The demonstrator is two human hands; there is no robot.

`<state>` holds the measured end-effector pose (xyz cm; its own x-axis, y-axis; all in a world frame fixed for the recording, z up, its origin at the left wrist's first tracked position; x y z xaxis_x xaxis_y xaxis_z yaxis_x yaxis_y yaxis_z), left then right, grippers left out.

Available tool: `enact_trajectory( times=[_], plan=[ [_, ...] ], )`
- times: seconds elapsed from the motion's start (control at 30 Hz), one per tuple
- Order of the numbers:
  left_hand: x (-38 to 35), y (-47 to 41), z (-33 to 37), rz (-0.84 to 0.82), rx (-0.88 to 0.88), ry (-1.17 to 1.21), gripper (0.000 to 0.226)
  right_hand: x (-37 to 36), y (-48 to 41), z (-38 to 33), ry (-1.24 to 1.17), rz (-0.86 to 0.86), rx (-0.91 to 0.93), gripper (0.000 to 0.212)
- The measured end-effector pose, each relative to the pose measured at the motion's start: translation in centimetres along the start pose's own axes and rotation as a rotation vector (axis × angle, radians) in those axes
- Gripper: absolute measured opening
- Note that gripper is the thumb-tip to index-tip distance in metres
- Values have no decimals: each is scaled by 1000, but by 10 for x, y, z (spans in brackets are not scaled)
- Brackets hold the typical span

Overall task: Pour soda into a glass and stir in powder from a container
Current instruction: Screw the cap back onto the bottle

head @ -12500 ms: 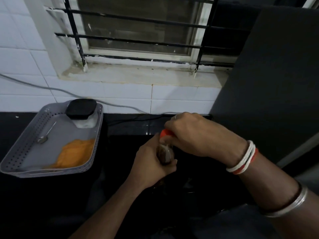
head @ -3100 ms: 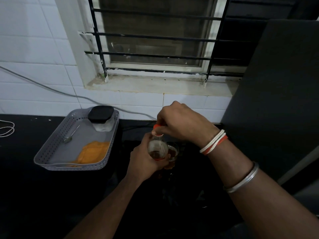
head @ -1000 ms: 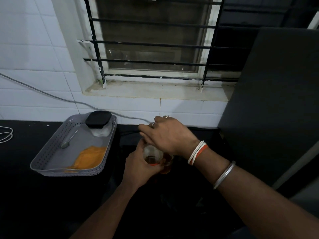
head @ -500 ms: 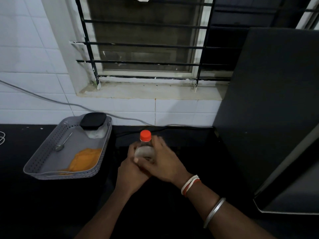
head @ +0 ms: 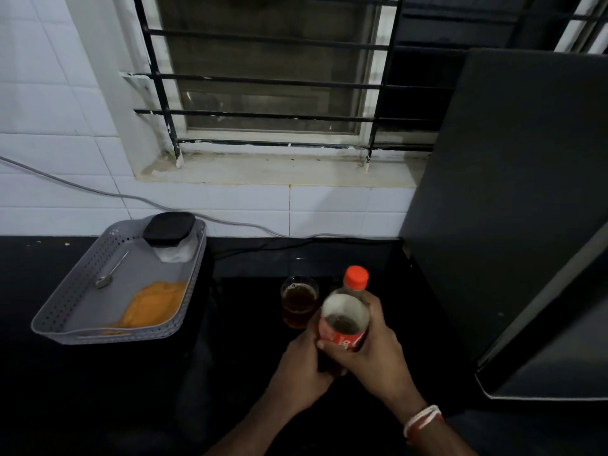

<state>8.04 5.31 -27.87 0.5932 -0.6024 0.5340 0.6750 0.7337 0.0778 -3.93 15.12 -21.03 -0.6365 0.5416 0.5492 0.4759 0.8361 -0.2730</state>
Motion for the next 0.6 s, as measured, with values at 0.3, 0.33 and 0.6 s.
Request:
enact_trajectory(
  times=[0.3,0.33,0.6],
  plan=[
    [37,-13,-38,519,115,98,84,24,-39,46,39,288,-224,92],
    [42,-20,-43,490,156,119,95,24,-44,48,44,296,-229,91],
    [42,-70,-46,335,204,76,110,15,-77,61,33,288,-209,94]
  ],
)
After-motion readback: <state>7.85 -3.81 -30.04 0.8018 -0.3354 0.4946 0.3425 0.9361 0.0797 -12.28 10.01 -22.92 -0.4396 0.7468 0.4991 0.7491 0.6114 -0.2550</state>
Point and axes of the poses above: each hand's wrist, its own y-axis away from the middle knuckle, its own x-axis out of the back of the hand, z = x × y, the point moved 3 cm from there along -y, towards the middle knuckle, and after that the axes turned 10 degrees about x, right-handed, at the moved point
